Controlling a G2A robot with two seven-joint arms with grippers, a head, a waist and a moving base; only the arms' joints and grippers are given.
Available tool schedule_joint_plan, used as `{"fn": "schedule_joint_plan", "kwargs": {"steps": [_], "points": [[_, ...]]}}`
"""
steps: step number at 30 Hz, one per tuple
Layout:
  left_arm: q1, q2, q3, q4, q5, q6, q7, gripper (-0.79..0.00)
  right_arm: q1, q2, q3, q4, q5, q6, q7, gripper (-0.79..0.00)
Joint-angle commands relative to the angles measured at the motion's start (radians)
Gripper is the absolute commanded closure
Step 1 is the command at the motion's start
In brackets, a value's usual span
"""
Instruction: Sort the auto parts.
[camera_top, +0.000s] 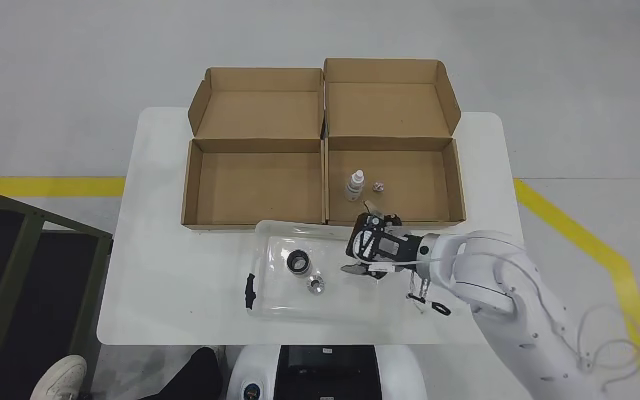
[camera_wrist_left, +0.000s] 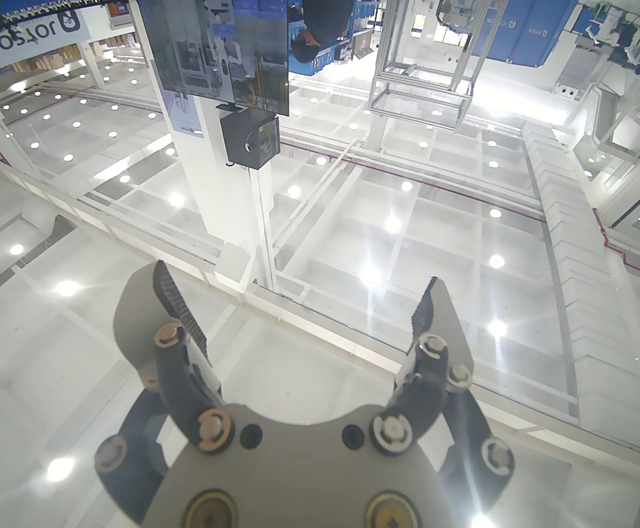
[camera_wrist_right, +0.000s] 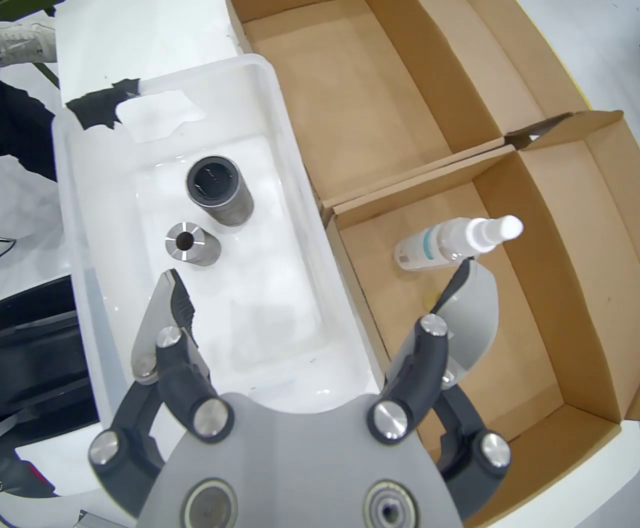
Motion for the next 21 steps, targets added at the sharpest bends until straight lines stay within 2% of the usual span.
{"fn": "schedule_joint_plan", "kwargs": {"steps": [1, 7, 17, 19, 21], "points": [[0.0, 0.0, 0.0, 0.0, 0.0, 0.0, 0.0, -0.785, -0.016, 0.001, -0.017, -0.007, -0.015, -0.009, -0.02, -0.785], [0.0, 0.0, 0.0, 0.0, 0.0, 0.0, 0.0, -0.785, -0.024, -0.001, -0.078, 0.001, -0.066, -0.027, -0.055, -0.785], [0.0, 0.0, 0.0, 0.0, 0.0, 0.0, 0.0, -0.785, 0.027, -0.011, -0.172, 0.071, -0.087, -0.037, -0.046, -0.785], [0.0, 0.0, 0.0, 0.0, 0.0, 0.0, 0.0, -0.785, 0.032, -0.012, -0.181, 0.083, -0.083, -0.038, -0.043, -0.69], [0.0, 0.0, 0.0, 0.0, 0.0, 0.0, 0.0, -0.785, 0.036, -0.012, -0.19, 0.095, -0.079, -0.04, -0.037, -0.708]]}}
